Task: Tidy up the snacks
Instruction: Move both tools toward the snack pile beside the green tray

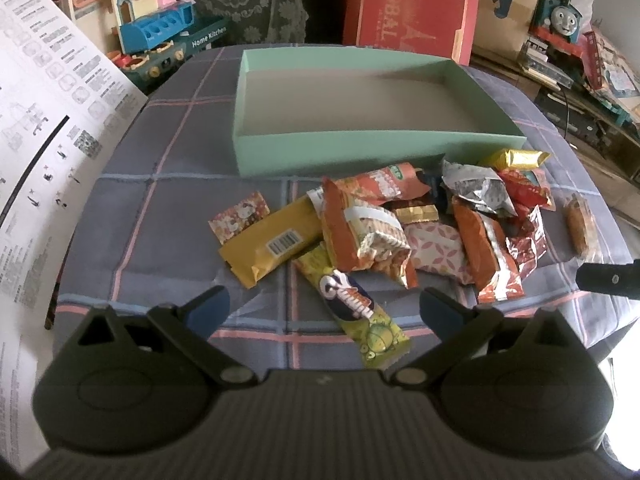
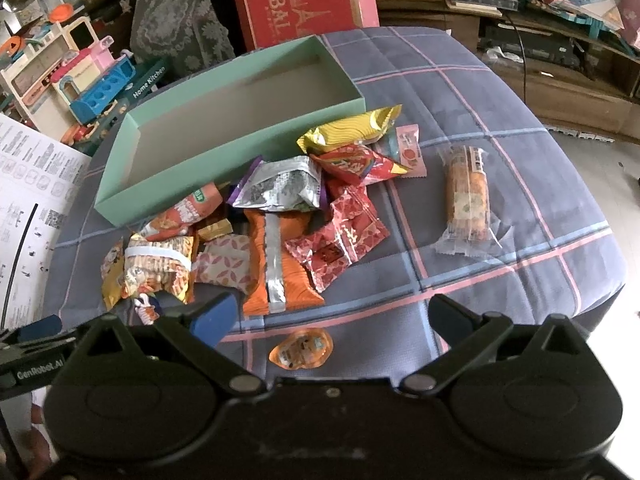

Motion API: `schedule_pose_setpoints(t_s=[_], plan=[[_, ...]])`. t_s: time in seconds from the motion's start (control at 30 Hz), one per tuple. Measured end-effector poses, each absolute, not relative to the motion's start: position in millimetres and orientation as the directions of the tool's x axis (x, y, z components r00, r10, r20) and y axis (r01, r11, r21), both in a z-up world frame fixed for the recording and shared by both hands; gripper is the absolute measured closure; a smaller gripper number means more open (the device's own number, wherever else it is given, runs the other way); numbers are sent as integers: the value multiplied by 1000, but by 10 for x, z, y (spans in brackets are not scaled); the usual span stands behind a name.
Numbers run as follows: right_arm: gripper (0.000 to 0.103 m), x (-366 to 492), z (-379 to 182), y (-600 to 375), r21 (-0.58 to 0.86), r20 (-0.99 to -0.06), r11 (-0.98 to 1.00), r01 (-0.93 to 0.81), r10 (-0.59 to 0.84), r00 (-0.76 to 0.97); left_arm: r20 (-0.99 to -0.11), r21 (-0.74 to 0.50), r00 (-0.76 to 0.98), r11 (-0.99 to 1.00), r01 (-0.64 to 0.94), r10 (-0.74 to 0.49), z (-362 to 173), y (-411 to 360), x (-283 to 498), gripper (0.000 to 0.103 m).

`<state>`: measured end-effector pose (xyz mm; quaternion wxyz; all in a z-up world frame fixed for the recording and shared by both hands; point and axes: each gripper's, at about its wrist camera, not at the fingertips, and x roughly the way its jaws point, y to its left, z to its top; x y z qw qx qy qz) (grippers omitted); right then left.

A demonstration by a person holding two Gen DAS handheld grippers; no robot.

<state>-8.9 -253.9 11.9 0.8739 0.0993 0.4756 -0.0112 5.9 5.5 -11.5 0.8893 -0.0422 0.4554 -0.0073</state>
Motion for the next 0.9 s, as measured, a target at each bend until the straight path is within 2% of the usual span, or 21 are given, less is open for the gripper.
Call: schedule_pose_setpoints(t_s=[0.27, 0.43, 0.57, 0.9], plan=[[0, -59, 76, -2532, 176, -839, 978, 111, 90, 537, -830, -102, 555, 993, -64, -49, -223, 146, 106, 0], [0, -120, 84, -2518, 219, -764, 974, 54, 137, 630, -837, -150, 544, 981, -127, -58, -318, 299, 143, 0], [0, -119, 108, -2425, 172, -729, 985, -22, 142, 670, -844, -177, 533, 972, -157, -68, -402, 365, 208, 0], [0, 19, 30, -2415, 236, -774, 971, -40, 213, 597, -890, -78, 454, 994, -77, -34, -686, 10, 478, 0]])
